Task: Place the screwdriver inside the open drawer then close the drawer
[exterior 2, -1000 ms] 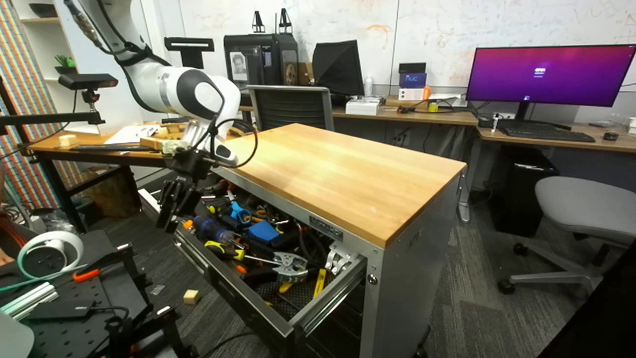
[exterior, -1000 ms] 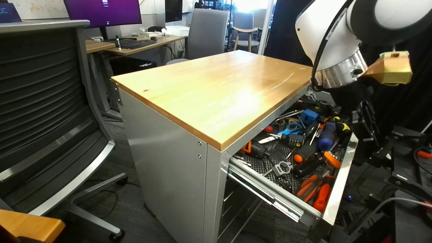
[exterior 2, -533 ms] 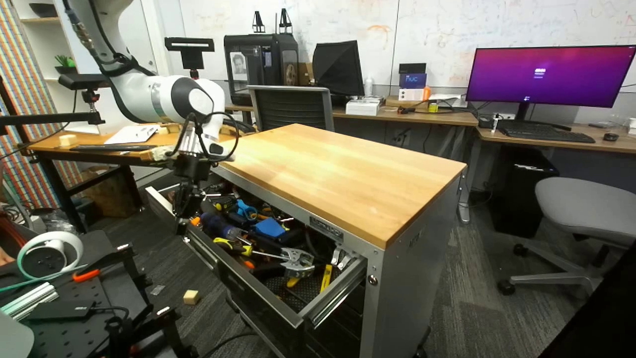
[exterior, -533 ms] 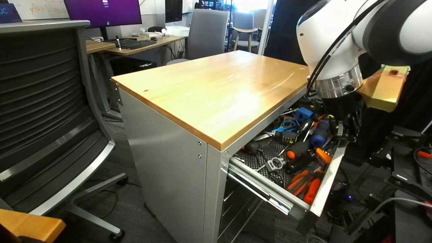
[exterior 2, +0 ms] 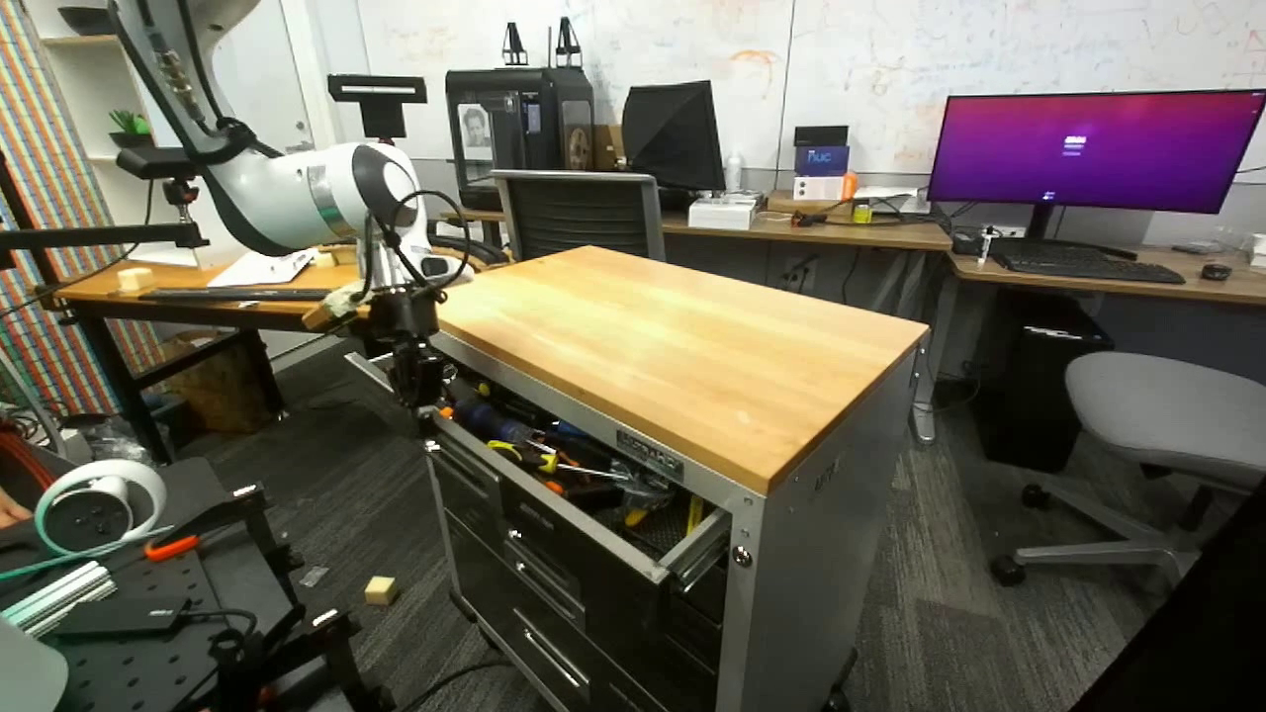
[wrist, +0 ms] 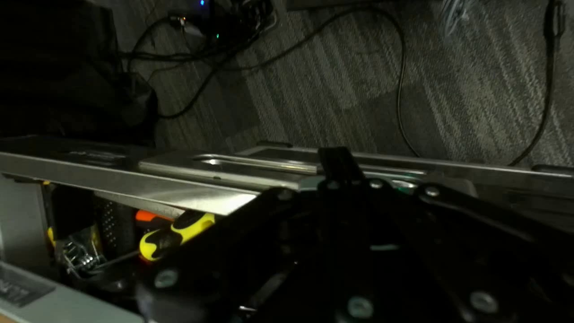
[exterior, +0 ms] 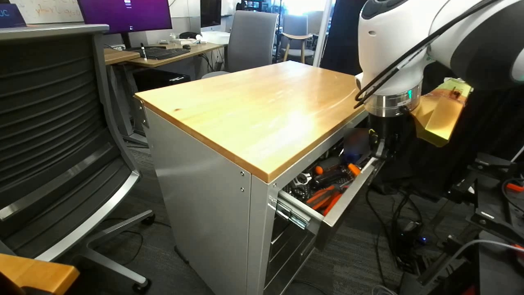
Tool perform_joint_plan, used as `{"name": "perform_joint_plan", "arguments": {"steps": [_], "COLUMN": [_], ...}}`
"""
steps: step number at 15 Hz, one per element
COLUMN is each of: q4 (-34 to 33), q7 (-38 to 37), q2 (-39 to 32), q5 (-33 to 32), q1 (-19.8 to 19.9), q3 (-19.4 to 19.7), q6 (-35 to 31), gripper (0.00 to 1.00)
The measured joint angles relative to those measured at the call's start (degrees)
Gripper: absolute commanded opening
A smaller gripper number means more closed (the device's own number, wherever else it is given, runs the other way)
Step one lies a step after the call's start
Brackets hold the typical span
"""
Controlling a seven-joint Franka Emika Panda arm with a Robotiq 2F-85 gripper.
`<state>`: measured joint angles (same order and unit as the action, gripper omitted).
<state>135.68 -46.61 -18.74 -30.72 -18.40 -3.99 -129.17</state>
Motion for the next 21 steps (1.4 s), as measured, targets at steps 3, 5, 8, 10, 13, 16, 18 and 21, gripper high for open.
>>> {"name": "perform_joint_plan", "arguments": {"steps": [3, 5, 8, 10, 13, 16, 18, 21], "q4": [-2.3, -3.5, -4.5, -4.9, -3.8, -0.9, 2.0, 5.2], "q7": [-3.4, -6.2, -11.7, -16.4, -17.7, -9.3, -0.3, 13.3], "q2": [-1.9, -3.0, -3.8, -3.8, -3.2, 1.6, 7.0, 14.0], "q5": [-8.4, -14.8, -24.0, -29.9, -31.3, -24.7, -15.4, -1.0], "q1": [-0.9, -1.3, -1.3, -1.2, 0.1, 4.4, 7.2, 12.5], "q3": [0.5, 0.7, 1.1, 1.3, 0.3, -2.0, -3.5, -8.7], "q6": [-1.6, -2.7, -5.5, -7.1, -8.6, -11.0, -11.0, -10.5], "gripper": [0.07, 0.06, 0.07, 0.32, 0.47, 0.70, 0.85, 1.00]}}
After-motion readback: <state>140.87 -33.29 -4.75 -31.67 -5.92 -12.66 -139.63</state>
